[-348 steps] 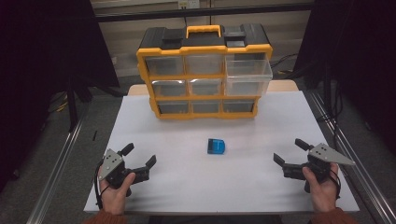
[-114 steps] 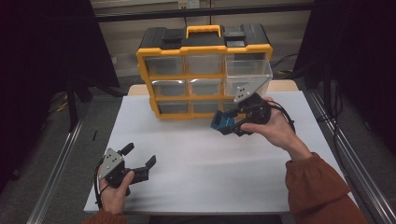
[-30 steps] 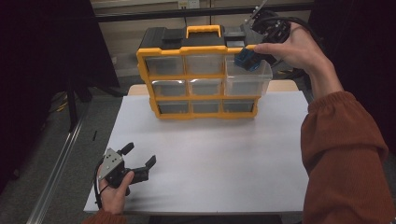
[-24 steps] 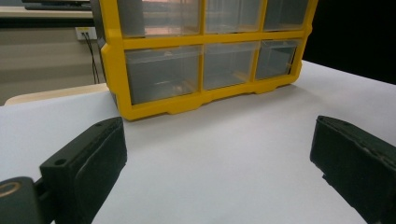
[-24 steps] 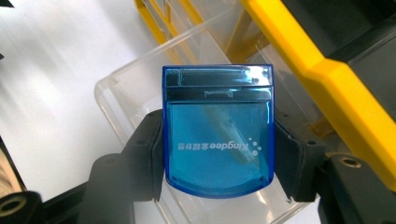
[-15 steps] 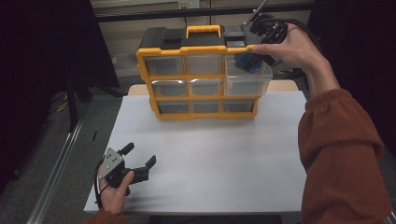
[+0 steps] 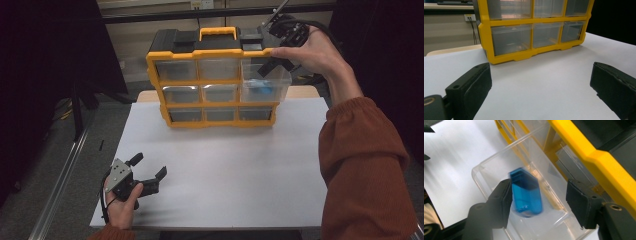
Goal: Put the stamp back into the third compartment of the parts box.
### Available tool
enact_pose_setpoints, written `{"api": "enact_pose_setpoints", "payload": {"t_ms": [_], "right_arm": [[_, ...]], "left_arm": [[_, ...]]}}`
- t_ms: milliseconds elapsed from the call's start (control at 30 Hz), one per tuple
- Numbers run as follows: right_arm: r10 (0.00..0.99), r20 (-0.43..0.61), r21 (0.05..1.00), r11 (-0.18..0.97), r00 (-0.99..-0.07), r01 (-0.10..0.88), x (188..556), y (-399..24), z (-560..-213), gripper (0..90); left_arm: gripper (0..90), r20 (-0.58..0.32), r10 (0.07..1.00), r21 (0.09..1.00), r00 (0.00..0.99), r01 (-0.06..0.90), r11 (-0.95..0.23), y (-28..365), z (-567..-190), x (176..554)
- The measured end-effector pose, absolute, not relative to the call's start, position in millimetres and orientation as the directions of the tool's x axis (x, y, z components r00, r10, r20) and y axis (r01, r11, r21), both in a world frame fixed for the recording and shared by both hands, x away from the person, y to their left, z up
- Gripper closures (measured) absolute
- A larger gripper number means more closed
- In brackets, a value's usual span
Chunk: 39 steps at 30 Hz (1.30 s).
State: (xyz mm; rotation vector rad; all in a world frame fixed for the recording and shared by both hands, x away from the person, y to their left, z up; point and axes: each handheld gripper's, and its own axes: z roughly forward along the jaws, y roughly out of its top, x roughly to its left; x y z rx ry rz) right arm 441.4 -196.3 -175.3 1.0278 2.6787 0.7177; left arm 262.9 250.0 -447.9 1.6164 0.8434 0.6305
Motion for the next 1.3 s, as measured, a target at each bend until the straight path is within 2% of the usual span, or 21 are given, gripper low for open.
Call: {"api": "enact_pose_setpoints", "payload": {"t_ms": [200,300,433,533,933,1133,1300], "right_arm": [[0.672,0.002,0.52,0.632,-0.741,0.574,440.3,-198.8,-177.9,30.1],[0.682,-0.004,0.539,0.617,-0.731,0.573,439.0,-199.4,-177.9,20.1],[0.678,-0.016,0.572,0.609,-0.734,0.55,436.2,-201.8,-173.8,12.0],[0.67,-0.013,0.578,0.611,-0.743,0.541,434.3,-202.5,-172.3,9.1],[0.661,-0.03,0.613,0.605,-0.75,0.509,424.2,-209.9,-172.0,3.9],[0.674,-0.044,0.638,0.587,-0.737,0.499,419.0,-215.8,-172.7,4.5],[0.669,-0.042,0.645,0.586,-0.742,0.491,411.5,-220.2,-174.4,3.8]], "left_arm": [[3.9,-0.043,0.792,0.978,0.609,0.187,-0.09,249.4,-447.9,262.6],[4.0,-0.039,0.798,0.977,0.601,0.19,-0.095,250.4,-447.9,263.7],[4.0,-0.042,0.796,0.977,0.604,0.19,-0.093,248.2,-447.2,267.0],[4.0,-0.045,0.794,0.977,0.606,0.194,-0.092,245.2,-448.0,268.6],[4.0,-0.047,0.808,0.975,0.587,0.201,-0.09,249.1,-448.5,263.4],[4.0,-0.024,0.811,0.977,0.584,0.187,-0.106,252.4,-447.6,260.7],[4.0,-0.044,0.807,0.978,0.588,0.191,-0.086,253.9,-448.1,259.1]]}}
